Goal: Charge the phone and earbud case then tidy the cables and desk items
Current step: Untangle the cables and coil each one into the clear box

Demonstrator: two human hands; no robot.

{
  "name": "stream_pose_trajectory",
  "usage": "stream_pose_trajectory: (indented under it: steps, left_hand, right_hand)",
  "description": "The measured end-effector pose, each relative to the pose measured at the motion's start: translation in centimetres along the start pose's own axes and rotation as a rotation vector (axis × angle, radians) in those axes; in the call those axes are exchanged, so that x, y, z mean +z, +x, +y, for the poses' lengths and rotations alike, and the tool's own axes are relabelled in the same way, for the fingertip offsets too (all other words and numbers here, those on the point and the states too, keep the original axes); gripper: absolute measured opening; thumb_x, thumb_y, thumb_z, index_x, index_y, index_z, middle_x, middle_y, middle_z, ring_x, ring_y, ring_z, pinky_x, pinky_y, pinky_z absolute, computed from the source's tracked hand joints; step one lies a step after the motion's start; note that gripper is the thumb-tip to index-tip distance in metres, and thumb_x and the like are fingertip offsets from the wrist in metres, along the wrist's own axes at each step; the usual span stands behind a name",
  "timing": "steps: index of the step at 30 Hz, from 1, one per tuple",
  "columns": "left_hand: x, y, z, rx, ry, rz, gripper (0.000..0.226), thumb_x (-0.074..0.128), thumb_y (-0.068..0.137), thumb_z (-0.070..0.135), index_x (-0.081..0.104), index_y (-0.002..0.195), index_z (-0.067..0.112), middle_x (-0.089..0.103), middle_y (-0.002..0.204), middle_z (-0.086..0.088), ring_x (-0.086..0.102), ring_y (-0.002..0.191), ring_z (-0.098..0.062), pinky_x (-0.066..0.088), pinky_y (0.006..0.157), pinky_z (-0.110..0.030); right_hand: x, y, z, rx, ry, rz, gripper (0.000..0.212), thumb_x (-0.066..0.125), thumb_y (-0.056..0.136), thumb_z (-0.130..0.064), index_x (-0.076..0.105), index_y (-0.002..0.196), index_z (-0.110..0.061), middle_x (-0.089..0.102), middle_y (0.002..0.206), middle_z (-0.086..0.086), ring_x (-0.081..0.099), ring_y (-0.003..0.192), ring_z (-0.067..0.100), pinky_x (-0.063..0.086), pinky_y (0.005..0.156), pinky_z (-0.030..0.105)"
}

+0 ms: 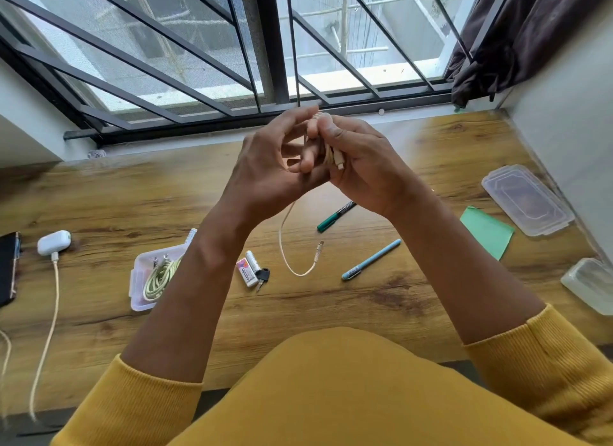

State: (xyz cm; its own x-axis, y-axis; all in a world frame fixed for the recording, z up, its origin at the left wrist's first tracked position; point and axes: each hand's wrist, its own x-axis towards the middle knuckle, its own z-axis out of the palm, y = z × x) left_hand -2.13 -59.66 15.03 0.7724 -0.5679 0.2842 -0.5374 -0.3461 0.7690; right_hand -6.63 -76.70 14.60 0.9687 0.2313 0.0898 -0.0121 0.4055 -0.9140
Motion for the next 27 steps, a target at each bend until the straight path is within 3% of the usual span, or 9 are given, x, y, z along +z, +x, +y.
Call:
stream_pose_trajectory:
  steps: [3,6,11,13,16,18,21,23,27]
  left_hand:
    - [0.3,-0.3,-0.9,-0.148,-0.257,-0.117,0.110,0.092,0.079,0.029,0.027,0.167,0.017,0.048,0.160,-0.008,0.067,0.127,-0.018,0.060,0.103,-0.040]
    - [1.3,-1.1,-1.7,-0.231,-0.334,-0.137,0.096,0.081,0.092,0.026,0.022,0.167,0.018,0.044,0.161,-0.010,0.072,0.119,-0.026,0.059,0.102,-0.053]
    - [3.9,-2.2,-1.8,-0.254,-0.202,-0.108,0.034,0.061,0.108,0.017,0.062,0.142,0.011,0.077,0.102,-0.002,0.074,0.071,-0.017,0.060,0.063,-0.041]
    - [4.4,-2.5,-1.9,-0.250,-0.167,-0.124,0.027,0.062,0.107,0.018,0.069,0.133,0.017,0.073,0.081,0.004,0.066,0.057,-0.013,0.053,0.056,-0.030]
    - [3.9,-2.6,-1.8,-0.238,-0.166,-0.167,0.022,0.062,0.107,0.019,0.073,0.126,0.021,0.062,0.069,0.006,0.059,0.054,-0.012,0.052,0.054,-0.033]
    - [3.3,-2.4,-1.7,-0.233,-0.185,-0.193,0.021,0.059,0.108,0.017,0.074,0.123,0.014,0.056,0.065,0.009,0.058,0.054,-0.015,0.054,0.053,-0.034]
    - [2.3,-1.9,-1.7,-0.227,-0.172,-0.189,0.018,0.061,0.108,0.018,0.076,0.111,0.009,0.051,0.059,0.006,0.056,0.051,-0.019,0.054,0.048,-0.033]
    - [1.7,-1.7,-1.7,-0.217,-0.164,-0.229,0.013,0.067,0.105,0.018,0.076,0.098,0.012,0.052,0.060,-0.002,0.055,0.050,-0.021,0.054,0.047,-0.032]
    - [0.1,-1.7,-2.1,-0.315,-0.293,-0.270,0.007,0.076,0.097,0.009,0.079,0.102,0.004,0.061,0.061,-0.007,0.061,0.051,-0.018,0.059,0.049,-0.033]
  right_hand:
    - [0.0,0.1,-0.2,-0.054,0.043,0.045,0.035,0.023,0.116,-0.014,0.055,0.105,-0.004,0.067,0.078,0.012,0.067,0.079,0.027,0.054,0.086,0.045]
    - [0.0,0.2,-0.5,-0.123,0.123,0.082,0.034,0.022,0.116,-0.012,0.054,0.111,-0.001,0.072,0.086,0.011,0.070,0.090,0.027,0.054,0.096,0.043]
    - [-0.3,0.8,-0.3,-0.176,0.197,0.187,0.030,0.026,0.117,-0.017,0.054,0.120,-0.005,0.074,0.120,0.014,0.061,0.133,0.032,0.041,0.120,0.042]
    - [-0.6,0.8,0.1,-0.167,0.072,0.223,0.027,0.026,0.117,-0.018,0.052,0.120,-0.010,0.070,0.131,0.012,0.058,0.139,0.024,0.031,0.124,0.045]
    - [-1.2,0.6,1.2,-0.143,-0.172,0.272,0.024,0.027,0.117,-0.016,0.049,0.121,-0.008,0.067,0.135,0.017,0.059,0.138,0.022,0.024,0.126,0.057]
    - [-1.5,0.5,1.9,-0.125,-0.366,0.295,0.024,0.031,0.116,-0.014,0.051,0.123,-0.003,0.070,0.132,0.017,0.062,0.134,0.022,0.036,0.120,0.054]
    - [-1.5,0.5,2.8,-0.093,-0.658,0.256,0.023,0.040,0.114,-0.011,0.055,0.118,0.005,0.072,0.116,0.017,0.071,0.115,0.023,0.057,0.094,0.051]
    - [-1.4,0.6,3.3,-0.071,-0.812,0.214,0.022,0.044,0.113,-0.012,0.057,0.111,0.006,0.067,0.100,0.015,0.068,0.093,0.028,0.057,0.078,0.060]
    - [-1.6,0.6,3.2,-0.027,-0.933,0.158,0.027,0.047,0.112,-0.020,0.061,0.098,-0.002,0.066,0.085,0.015,0.066,0.078,0.030,0.055,0.067,0.048]
